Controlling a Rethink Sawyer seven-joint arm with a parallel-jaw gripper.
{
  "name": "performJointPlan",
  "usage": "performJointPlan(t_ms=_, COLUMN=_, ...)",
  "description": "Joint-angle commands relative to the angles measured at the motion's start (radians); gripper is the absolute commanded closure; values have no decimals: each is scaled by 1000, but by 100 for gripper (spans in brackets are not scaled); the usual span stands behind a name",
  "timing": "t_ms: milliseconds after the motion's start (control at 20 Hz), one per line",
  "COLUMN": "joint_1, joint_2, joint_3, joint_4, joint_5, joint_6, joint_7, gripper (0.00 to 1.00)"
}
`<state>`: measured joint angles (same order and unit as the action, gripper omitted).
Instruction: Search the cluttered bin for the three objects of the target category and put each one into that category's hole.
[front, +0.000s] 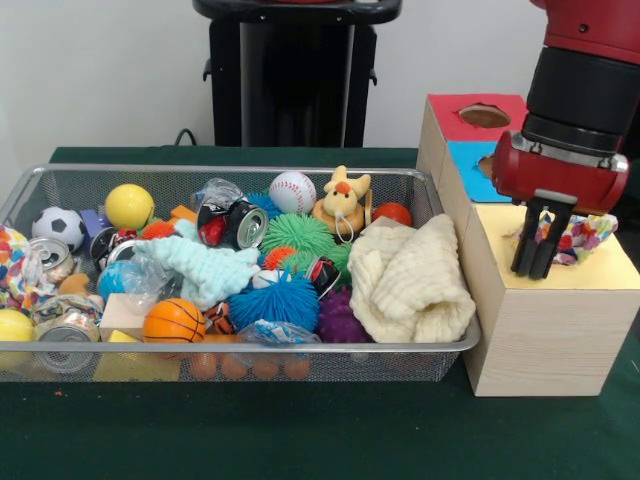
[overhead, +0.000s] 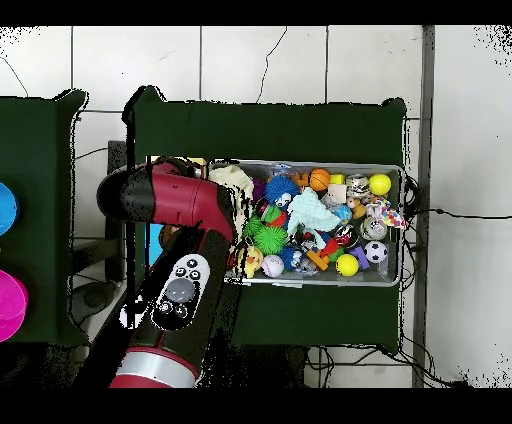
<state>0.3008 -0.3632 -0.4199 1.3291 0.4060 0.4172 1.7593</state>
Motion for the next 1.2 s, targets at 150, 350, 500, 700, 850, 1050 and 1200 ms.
performJointPlan(t_ms=150, joint_1=-5, joint_2=14, joint_3=107, joint_4=72, joint_5=16, joint_6=104, joint_7=211, gripper=100)
performJointPlan(t_ms=350, joint_1=-21, joint_2=-36, joint_3=133, joint_4=70, joint_5=7, joint_6=61, joint_7=167, gripper=100)
performJointPlan(t_ms=500, joint_1=-26, joint_2=-65, joint_3=147, joint_4=80, joint_5=1, joint_6=15, joint_7=151, gripper=100)
performJointPlan(t_ms=700, joint_1=-34, joint_2=-70, joint_3=180, joint_4=113, joint_5=8, joint_6=-28, joint_7=160, gripper=100)
performJointPlan(t_ms=850, joint_1=-53, joint_2=-69, joint_3=227, joint_4=151, joint_5=28, joint_6=-48, joint_7=177, gripper=100)
performJointPlan(t_ms=1050, joint_1=-50, joint_2=-54, joint_3=254, joint_4=160, joint_5=40, joint_6=-55, joint_7=202, gripper=100)
performJointPlan(t_ms=1200, joint_1=-33, joint_2=-49, joint_3=246, joint_4=166, joint_5=61, joint_6=9, joint_7=236, gripper=100)
